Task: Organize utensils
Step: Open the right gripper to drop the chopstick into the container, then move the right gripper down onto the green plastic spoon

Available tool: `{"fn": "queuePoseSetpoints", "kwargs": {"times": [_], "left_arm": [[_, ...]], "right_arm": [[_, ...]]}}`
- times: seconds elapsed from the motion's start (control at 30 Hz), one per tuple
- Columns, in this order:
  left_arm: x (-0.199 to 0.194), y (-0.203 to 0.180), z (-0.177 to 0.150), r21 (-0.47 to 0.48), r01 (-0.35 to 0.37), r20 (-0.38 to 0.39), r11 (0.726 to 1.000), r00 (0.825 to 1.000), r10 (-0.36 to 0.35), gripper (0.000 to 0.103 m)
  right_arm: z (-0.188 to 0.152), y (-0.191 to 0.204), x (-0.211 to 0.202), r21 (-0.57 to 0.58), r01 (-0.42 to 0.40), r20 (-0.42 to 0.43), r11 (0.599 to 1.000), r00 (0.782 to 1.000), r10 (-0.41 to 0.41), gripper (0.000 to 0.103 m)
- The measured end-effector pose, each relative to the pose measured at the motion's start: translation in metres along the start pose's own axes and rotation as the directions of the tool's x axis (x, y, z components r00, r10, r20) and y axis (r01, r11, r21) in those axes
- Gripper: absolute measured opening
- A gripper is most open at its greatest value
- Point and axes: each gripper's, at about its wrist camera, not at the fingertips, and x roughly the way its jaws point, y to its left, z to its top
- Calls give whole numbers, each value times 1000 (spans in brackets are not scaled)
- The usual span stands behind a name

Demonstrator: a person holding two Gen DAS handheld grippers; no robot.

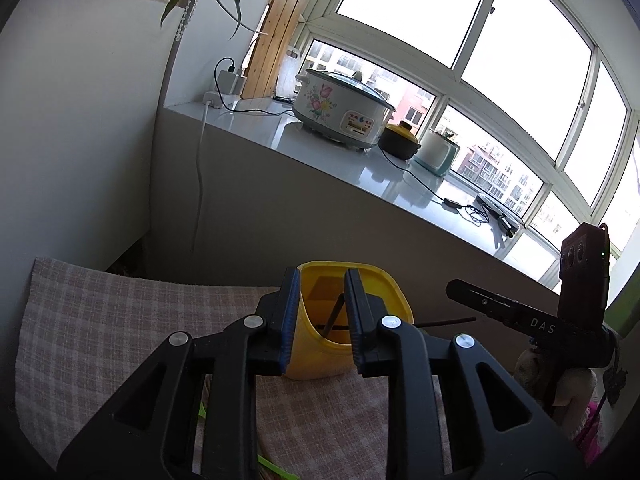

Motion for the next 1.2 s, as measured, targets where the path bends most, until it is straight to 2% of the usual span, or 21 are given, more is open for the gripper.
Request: {"fn": "queuePoseSetpoints", "kwargs": {"times": [0.07, 0.17, 0.23, 0.3, 0.37, 0.43, 0.53, 0.83, 0.97, 1.2], "left_arm": [[-9, 1, -2, 8, -10, 11, 1000, 1000, 10, 22], [-21, 4, -6, 21, -31, 17, 999, 999, 31, 23], [-28, 8, -11, 19, -43, 12, 999, 999, 43, 28], [-34, 14, -16, 16, -57, 6, 998, 998, 57, 29], [-40, 22, -22, 11, -73, -4, 997, 997, 74, 29], [-44, 32, -29, -1, -87, -21, 996, 996, 87, 29], [-47, 49, -40, -34, -104, -50, 994, 994, 102, 29], [-37, 99, -97, -148, -153, -206, 977, 971, 121, 29], [-32, 115, -124, -188, -176, -264, 966, 957, 123, 29], [-20, 132, -151, -251, -189, -327, 950, 940, 100, 29]], "right_arm": [[-3, 0, -5, -1, 0, 13, 1000, 1000, 0, 46], [-6, 1, -12, -6, 5, 30, 1000, 1000, -5, 47], [-10, 2, -18, -14, 2, 44, 1000, 999, -1, 57], [-14, 3, -24, -25, 6, 62, 1000, 998, -4, 63], [-19, 5, -30, -38, 5, 78, 999, 997, -2, 66], [-24, 7, -36, -55, -3, 83, 998, 996, 7, 73], [-31, 14, -39, -92, -9, 78, 996, 997, 16, 76], [-60, 36, -19, -198, -104, -58, 975, 994, 94, 74], [-77, 44, 4, -209, -153, -162, 966, 980, 120, 61], [-109, 58, 50, -216, -230, -334, 949, 931, 150, 41]]}}
